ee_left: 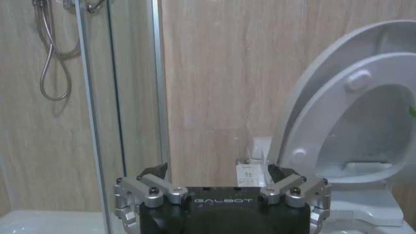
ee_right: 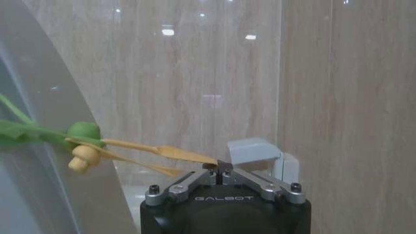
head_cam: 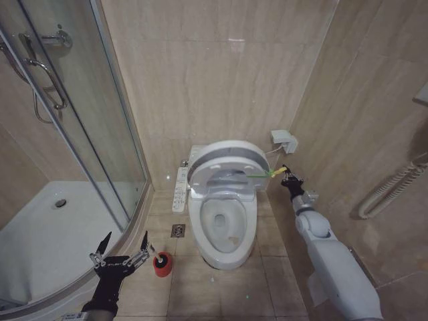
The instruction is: Open the toilet lid, clean the toilet bowl with a toilet brush, close the toilet lid, and flush.
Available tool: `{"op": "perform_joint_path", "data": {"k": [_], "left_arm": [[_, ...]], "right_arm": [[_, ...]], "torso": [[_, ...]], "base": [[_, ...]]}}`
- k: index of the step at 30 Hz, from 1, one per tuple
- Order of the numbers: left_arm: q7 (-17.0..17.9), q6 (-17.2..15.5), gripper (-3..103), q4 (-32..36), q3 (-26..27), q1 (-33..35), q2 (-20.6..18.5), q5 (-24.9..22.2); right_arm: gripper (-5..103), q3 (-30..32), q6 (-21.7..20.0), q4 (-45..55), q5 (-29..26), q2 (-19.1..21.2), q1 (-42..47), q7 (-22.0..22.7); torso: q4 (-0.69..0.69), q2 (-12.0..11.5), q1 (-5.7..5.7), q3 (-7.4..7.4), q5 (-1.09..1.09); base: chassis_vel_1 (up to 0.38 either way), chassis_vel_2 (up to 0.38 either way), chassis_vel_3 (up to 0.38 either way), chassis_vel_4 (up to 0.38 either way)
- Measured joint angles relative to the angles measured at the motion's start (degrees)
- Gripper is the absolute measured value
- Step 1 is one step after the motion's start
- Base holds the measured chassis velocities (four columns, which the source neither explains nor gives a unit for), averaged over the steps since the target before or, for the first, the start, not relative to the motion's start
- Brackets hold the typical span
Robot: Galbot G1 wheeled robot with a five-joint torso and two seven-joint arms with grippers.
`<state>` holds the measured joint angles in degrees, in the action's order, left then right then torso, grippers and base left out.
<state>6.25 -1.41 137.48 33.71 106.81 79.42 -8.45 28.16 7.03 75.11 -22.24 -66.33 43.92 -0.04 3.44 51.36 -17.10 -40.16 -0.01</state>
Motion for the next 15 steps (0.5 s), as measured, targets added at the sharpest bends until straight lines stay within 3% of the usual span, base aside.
{"op": "perform_joint_path", "data": {"k": [15], "left_arm": [[0.0, 0.0, 100, 0.0, 0.0, 0.0, 0.0, 0.0]], "right_arm": [[1, -2.98, 0.02, -5.28, -0.3, -0.03, -7.58, 0.91]], "torso": [[0.01, 0.0, -0.01, -0.01, 0.01]], "base": [[0.0, 0.0, 0.0, 0.0]]}}
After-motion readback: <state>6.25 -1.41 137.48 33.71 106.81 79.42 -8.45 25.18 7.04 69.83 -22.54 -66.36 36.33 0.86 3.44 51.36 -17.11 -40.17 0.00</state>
